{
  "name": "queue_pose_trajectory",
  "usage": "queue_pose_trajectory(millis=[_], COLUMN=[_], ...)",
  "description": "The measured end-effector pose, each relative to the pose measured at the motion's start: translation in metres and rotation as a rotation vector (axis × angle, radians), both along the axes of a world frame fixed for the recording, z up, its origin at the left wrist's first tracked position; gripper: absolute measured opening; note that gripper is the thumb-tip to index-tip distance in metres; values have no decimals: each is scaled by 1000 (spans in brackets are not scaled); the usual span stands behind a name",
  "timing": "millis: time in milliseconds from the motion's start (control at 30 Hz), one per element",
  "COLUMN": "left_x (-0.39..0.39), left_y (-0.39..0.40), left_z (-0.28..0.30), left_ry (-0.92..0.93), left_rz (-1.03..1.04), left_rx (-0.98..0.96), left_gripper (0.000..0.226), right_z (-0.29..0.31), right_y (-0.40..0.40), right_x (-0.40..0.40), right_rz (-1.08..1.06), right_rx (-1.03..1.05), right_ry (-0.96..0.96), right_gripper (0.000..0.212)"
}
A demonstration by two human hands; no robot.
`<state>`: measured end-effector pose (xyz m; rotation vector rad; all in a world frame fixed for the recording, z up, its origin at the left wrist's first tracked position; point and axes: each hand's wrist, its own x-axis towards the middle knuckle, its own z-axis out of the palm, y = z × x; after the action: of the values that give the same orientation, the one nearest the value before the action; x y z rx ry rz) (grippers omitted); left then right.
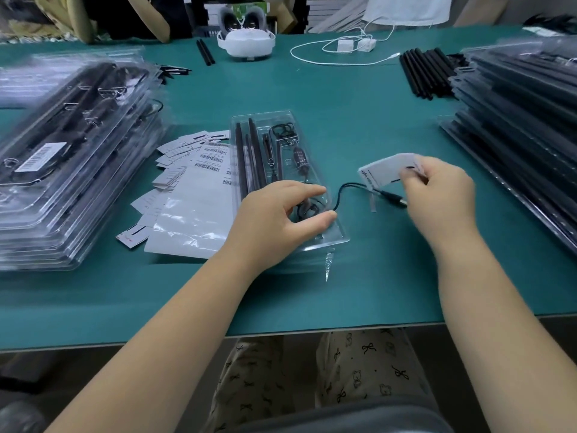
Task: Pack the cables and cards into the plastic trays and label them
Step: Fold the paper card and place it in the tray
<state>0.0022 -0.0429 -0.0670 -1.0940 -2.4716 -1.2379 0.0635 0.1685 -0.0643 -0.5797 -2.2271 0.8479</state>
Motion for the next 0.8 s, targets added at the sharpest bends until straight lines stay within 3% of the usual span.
queue_pose_trajectory(millis=[167, 233, 333, 367, 433, 567, 700, 800], left_x=[0, 1, 1, 1, 1, 2, 3, 4], left_y=[-1, -1, -1, -1, -1, -1, 0, 0], left_z=[0, 0, -1, -1, -1, 0, 1, 1], left_ry=[-15, -18, -19, -21, -24, -24, -16, -20], left_rz=[1, -1, -3, -2, 3, 3, 14, 13], left_rx=[-7, -12, -8, -6, -5, -10, -2, 11], left_gripper=[42, 42, 42, 42, 42, 41, 40, 42], right_z=[11, 14, 12, 11, 10, 3, 5, 15], right_y=[1, 15, 30, 30, 22, 7, -1, -11], right_x=[-7, -11, -12, -12, -15, -28, -40, -43], right_rz=[-13, 3, 12, 14, 62, 147, 121, 161], right_rx=[-502, -349, 102, 169, 292, 458, 700, 601], right_ry=[285, 117, -478, -535, -469, -662, -582, -513], right_gripper=[24, 30, 47, 53, 50, 31, 27, 25])
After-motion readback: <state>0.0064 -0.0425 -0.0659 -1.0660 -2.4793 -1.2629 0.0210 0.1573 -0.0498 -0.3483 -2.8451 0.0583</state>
